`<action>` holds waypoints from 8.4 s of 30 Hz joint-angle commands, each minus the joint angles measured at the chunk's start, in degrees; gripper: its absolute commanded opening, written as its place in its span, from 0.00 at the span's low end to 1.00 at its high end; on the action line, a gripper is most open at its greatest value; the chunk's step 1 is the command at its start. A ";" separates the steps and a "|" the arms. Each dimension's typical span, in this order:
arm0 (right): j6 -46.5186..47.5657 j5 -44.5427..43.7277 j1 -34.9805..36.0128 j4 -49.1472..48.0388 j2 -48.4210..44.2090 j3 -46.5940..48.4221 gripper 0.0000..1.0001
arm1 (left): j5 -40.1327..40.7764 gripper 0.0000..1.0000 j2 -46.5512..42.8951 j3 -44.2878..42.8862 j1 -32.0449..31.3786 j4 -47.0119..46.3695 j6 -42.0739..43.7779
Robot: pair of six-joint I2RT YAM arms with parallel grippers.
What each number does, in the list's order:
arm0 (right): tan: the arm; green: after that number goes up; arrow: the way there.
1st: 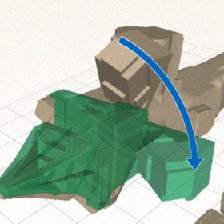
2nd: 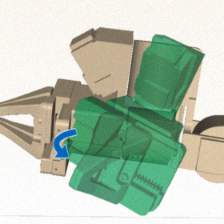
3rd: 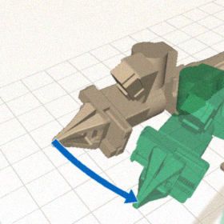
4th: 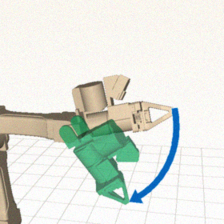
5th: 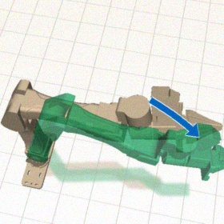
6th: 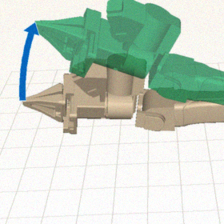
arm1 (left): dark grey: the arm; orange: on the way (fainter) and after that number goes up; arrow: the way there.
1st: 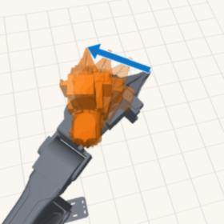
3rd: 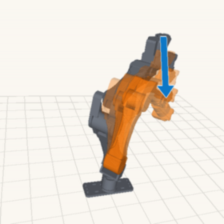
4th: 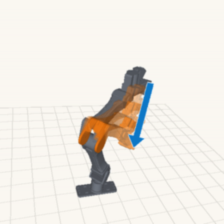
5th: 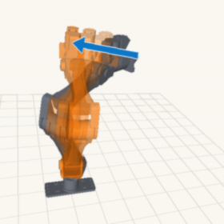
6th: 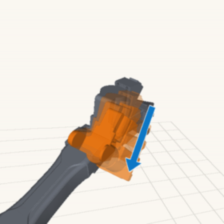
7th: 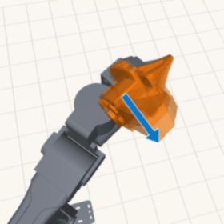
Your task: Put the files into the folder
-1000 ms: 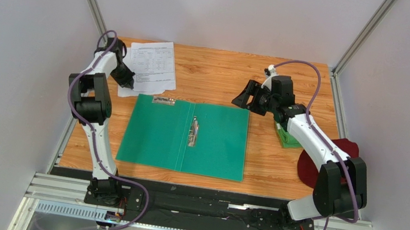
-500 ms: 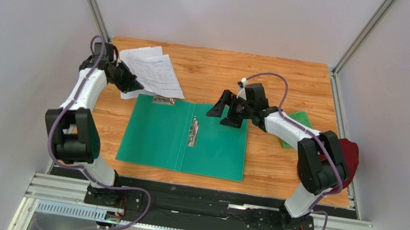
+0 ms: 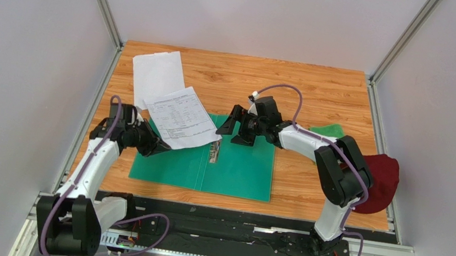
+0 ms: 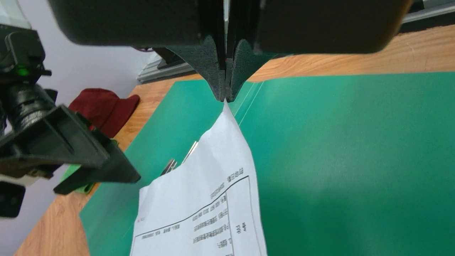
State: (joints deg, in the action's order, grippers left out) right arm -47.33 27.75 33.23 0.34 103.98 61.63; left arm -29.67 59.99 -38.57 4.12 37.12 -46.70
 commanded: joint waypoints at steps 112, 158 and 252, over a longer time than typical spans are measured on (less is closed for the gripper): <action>-4.43 -11.22 -10.91 -3.24 -40.61 -39.83 0.00 | -3.90 0.66 9.09 -13.11 -14.40 -6.71 11.10; 3.01 -14.83 -8.36 10.62 -45.61 -36.94 0.67 | -3.47 0.68 14.09 -16.79 -17.12 -7.51 11.98; 13.05 -9.82 -0.63 2.38 14.23 6.49 0.00 | -8.56 0.56 53.48 -37.46 -24.42 -21.74 9.34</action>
State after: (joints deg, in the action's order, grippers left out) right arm -35.05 20.38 32.91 0.12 116.31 68.93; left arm -33.58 116.66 -76.34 -19.73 18.81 -35.66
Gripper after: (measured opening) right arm 0.005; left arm 0.564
